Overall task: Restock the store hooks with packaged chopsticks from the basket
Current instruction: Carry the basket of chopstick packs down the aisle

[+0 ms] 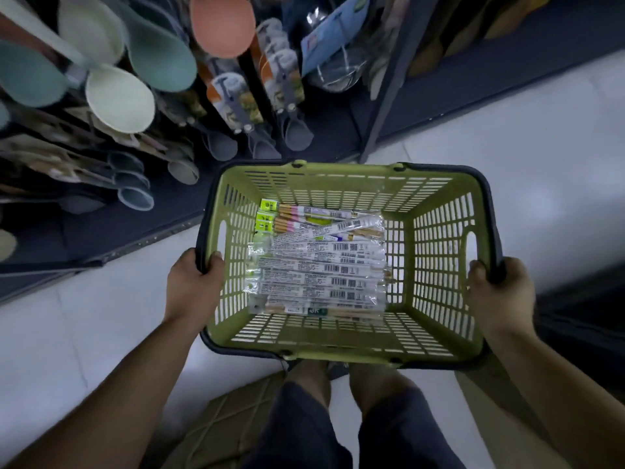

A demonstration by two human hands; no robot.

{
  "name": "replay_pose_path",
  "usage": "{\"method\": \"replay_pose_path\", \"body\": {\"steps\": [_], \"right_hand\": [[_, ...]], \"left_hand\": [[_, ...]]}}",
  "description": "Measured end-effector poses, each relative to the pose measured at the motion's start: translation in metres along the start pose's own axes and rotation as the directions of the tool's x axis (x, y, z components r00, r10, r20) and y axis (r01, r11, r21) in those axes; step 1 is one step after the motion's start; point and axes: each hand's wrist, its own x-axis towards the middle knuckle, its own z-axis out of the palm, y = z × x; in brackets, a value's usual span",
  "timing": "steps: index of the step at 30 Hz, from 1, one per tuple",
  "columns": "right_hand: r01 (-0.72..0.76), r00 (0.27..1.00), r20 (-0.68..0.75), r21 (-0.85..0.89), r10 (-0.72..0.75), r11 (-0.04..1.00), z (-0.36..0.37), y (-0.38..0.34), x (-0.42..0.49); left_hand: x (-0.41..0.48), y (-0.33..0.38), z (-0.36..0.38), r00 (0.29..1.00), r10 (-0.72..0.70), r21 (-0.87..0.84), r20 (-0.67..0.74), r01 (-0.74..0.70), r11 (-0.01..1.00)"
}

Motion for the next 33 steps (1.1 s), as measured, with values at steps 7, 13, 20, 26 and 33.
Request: {"method": "replay_pose_path", "body": {"steps": [7,13,20,26,33], "right_hand": [[-0.131,0.989,-0.032,0.237,0.142,0.963,-0.123,-0.015,-0.045],[-0.132,0.960,-0.195,0.323,0.203,0.937,-0.190,-0.011,-0.043],[-0.181,0.896,-0.316,0.385,0.313,0.905,-0.260,-0.004,-0.004],[-0.234,0.799,-0.426,0.428,0.423,0.873,-0.300,-0.002,0.044],[-0.291,0.692,-0.502,0.463,0.519,0.837,-0.349,-0.011,0.125]], "left_hand": [[-0.053,0.119,-0.020,0.980,0.182,0.102,0.084,-0.190,0.976],[-0.071,0.229,0.011,0.926,0.325,0.143,0.194,-0.354,0.924],[-0.084,0.349,0.074,0.825,0.477,0.158,0.303,-0.537,0.829],[-0.089,0.460,0.140,0.728,0.539,0.144,0.424,-0.642,0.753],[-0.082,0.592,0.229,0.622,0.569,0.088,0.538,-0.713,0.695]]}}
